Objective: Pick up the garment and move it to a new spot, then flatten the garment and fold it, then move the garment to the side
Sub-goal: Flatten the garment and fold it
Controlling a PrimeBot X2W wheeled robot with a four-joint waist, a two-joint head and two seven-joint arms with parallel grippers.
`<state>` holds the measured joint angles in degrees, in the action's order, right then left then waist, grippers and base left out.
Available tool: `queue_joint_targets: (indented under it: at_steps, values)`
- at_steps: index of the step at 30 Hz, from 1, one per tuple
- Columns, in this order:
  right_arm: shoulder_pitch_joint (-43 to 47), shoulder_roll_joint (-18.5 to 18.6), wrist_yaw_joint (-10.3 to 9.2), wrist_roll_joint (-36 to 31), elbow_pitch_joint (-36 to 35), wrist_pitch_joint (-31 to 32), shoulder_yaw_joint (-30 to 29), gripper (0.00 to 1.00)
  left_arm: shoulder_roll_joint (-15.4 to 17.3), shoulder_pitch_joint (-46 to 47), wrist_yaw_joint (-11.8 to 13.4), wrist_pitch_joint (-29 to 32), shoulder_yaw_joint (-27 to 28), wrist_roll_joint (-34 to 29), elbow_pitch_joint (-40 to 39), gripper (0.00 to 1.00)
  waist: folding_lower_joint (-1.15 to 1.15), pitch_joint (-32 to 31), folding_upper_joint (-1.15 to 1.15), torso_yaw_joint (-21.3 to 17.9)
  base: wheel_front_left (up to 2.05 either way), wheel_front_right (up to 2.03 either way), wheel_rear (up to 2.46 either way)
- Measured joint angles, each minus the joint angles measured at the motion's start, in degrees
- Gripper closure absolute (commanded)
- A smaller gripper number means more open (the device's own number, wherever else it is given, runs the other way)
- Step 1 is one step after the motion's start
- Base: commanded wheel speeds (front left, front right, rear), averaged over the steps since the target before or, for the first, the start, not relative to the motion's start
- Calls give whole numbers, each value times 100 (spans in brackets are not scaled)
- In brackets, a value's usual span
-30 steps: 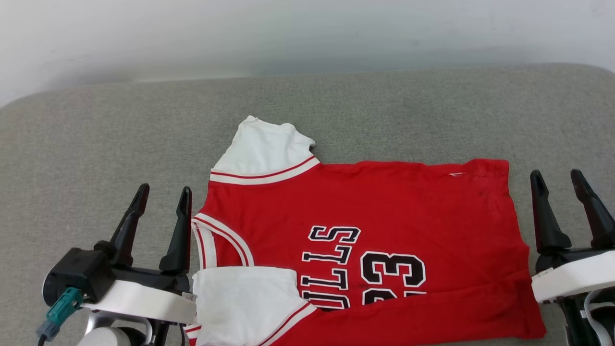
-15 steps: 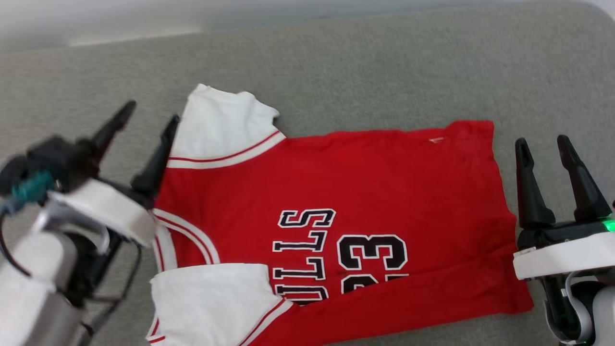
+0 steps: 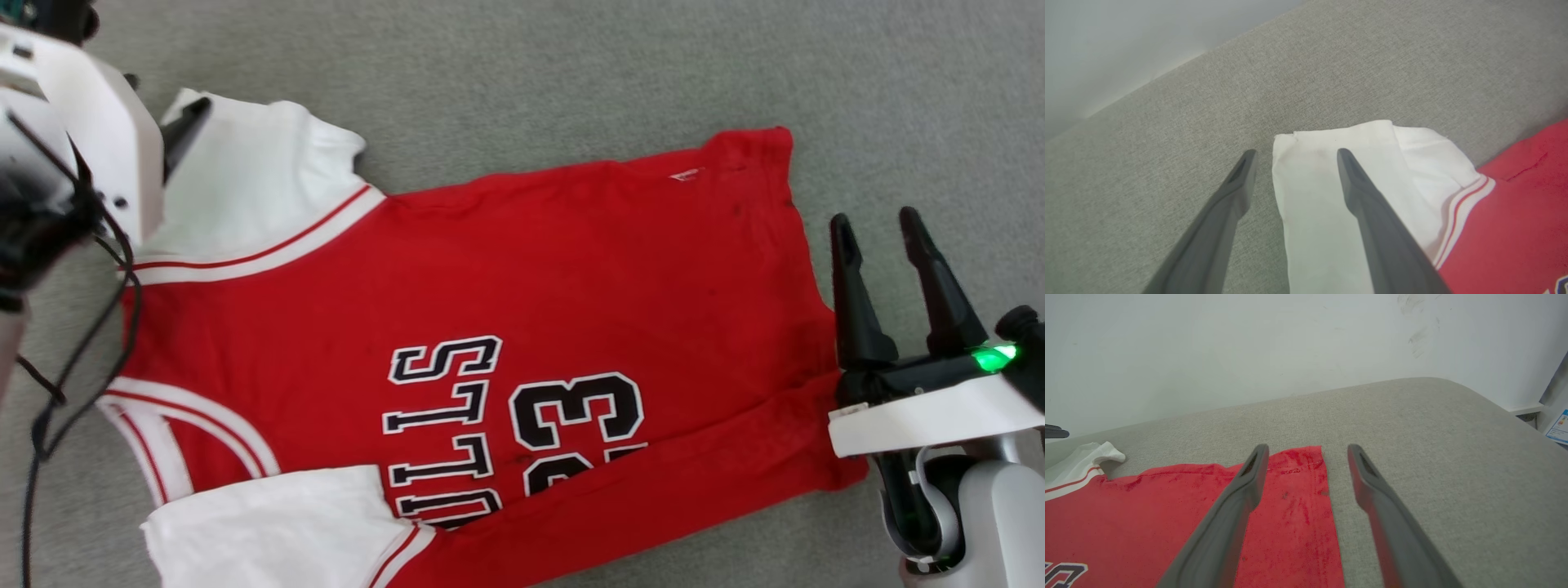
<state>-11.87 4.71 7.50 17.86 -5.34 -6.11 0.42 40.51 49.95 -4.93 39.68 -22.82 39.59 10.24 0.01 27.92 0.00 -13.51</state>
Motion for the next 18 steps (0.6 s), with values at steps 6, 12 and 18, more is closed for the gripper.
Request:
queue_joint_targets:
  at_steps: [6,12,18]
  values:
    - [-123,-57,0,38,179,-129,94,0,70,595,175,1204,-126,145,434,0,0,264,0,-229,0,0,0]
    - [-220,-97,0,87,324,-235,175,0,226,823,297,1736,-152,166,617,0,0,473,0,-402,0,0,0]
    - [-258,-116,0,104,447,-297,230,0,255,876,334,2181,-166,424,635,100,0,620,0,-473,0,0,0]
